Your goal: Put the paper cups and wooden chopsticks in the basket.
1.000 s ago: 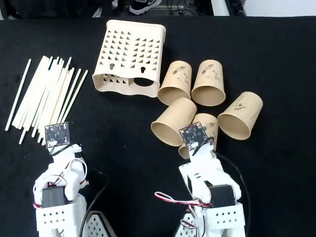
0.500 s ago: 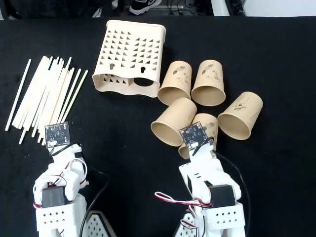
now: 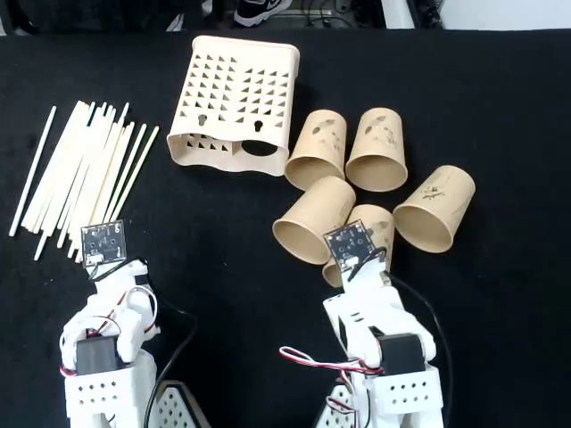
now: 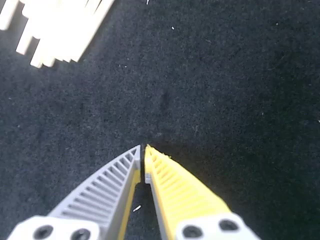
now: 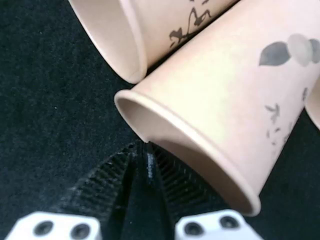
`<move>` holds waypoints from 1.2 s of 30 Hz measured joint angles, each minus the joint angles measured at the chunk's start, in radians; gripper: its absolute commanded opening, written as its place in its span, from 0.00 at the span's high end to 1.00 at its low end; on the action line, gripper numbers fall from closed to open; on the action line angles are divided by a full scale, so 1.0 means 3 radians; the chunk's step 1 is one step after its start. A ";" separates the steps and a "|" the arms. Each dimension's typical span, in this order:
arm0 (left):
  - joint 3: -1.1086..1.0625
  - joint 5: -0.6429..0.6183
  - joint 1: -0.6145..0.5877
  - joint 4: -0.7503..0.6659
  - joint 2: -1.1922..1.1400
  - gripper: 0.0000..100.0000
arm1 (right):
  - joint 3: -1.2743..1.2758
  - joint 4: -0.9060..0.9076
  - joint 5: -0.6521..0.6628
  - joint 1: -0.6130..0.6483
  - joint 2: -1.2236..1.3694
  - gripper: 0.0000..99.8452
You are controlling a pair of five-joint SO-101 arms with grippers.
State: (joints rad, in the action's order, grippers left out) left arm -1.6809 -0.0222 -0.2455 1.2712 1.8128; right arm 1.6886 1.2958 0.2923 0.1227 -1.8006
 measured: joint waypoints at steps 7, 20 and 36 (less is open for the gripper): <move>0.0000 0.0000 0.0000 0.0000 0.0000 0.97 | 0.0000 0.0000 0.0000 0.0000 0.0000 0.99; 0.0000 0.0000 0.0000 0.0000 0.0000 0.97 | 0.0000 0.0000 0.0000 0.0000 0.0000 0.99; 0.0000 0.0890 -0.0026 -0.1151 0.0000 0.97 | 0.0000 0.0000 0.0005 0.0020 0.0000 0.99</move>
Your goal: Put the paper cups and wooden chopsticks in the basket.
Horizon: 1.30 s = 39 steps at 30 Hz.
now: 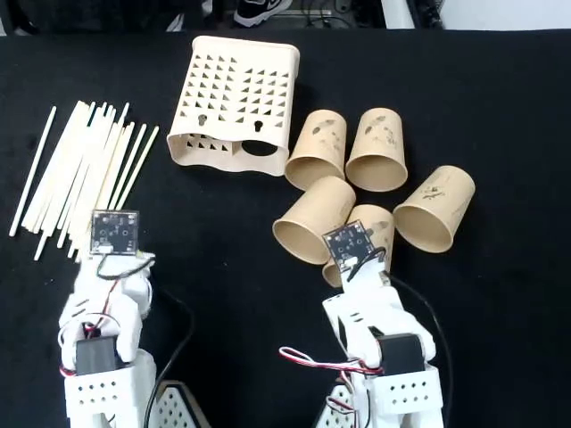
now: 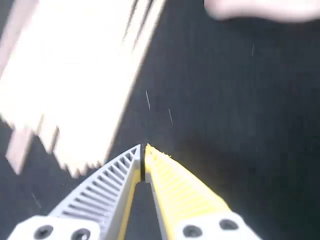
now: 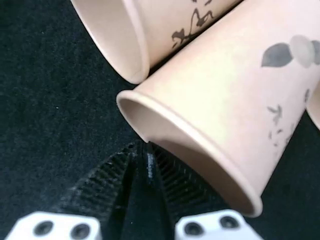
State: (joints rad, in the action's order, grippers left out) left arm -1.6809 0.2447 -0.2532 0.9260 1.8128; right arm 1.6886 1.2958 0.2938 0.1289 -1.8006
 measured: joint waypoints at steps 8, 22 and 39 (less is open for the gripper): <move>0.0036 -0.0041 0.0097 -0.1330 -0.0005 0.76 | 0.0000 0.0056 0.0926 0.0000 0.0000 0.99; 0.1872 -0.0194 0.0563 -0.1197 -0.2445 0.72 | 0.0000 0.0041 0.1248 -0.0072 -0.0015 0.99; 0.3181 -0.0220 0.0486 -0.2486 -0.5846 0.73 | 0.0000 0.0041 0.1248 -0.0072 -0.0015 0.99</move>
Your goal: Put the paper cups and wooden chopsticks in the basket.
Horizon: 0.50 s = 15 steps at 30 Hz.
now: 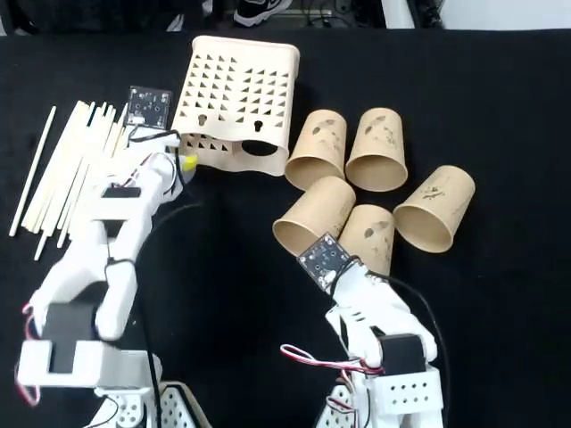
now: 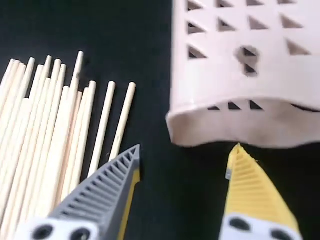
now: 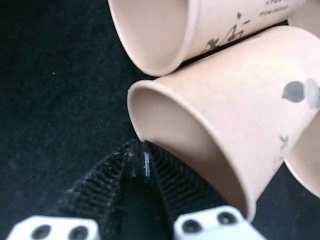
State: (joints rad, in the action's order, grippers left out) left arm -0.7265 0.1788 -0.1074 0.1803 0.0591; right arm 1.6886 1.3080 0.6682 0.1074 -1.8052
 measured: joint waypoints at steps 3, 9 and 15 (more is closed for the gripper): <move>0.0102 -0.0041 0.0005 -0.0332 -0.0281 0.80 | 0.0000 0.0000 0.0000 0.0000 0.0000 0.99; 0.0317 -0.0138 0.0005 -0.1033 -0.0803 0.91 | 0.0000 0.0000 0.0000 0.0000 0.0000 0.99; 0.0660 -0.0169 0.0015 -0.0941 -0.1105 0.97 | 0.0000 0.0000 0.0000 0.0000 0.0000 0.99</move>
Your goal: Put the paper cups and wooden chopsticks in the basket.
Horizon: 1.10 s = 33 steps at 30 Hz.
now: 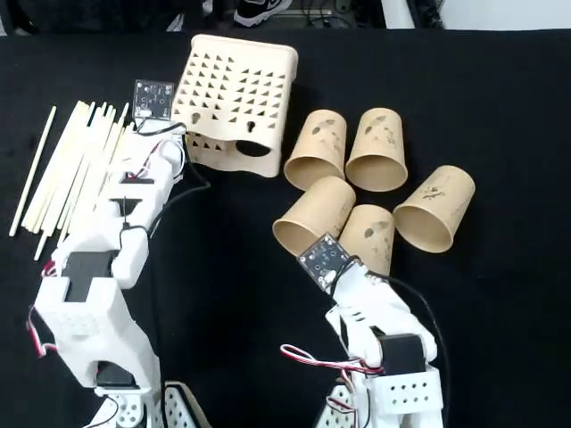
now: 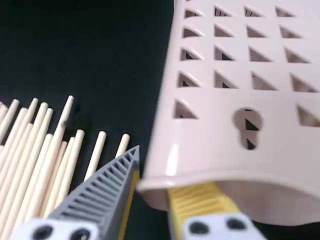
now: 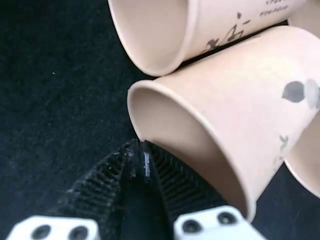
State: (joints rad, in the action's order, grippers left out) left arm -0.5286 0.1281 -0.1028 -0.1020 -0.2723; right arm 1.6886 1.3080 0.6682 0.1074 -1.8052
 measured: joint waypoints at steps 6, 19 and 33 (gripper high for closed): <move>0.0159 0.0000 0.0000 0.0450 0.0056 0.97 | 0.0000 0.0000 0.0000 0.0000 0.0000 0.99; 0.0159 -0.0046 0.0235 0.1944 0.1355 0.97 | 0.0000 0.0000 0.0000 0.0000 0.0000 0.99; 0.0967 -0.0690 0.0266 0.3432 0.1903 0.97 | 0.0000 0.0000 0.0000 0.0000 0.0000 0.99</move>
State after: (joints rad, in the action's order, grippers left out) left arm -0.2386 -0.0790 -0.0230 0.9275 0.2984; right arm 1.6886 1.3080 0.6682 0.1074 -1.8052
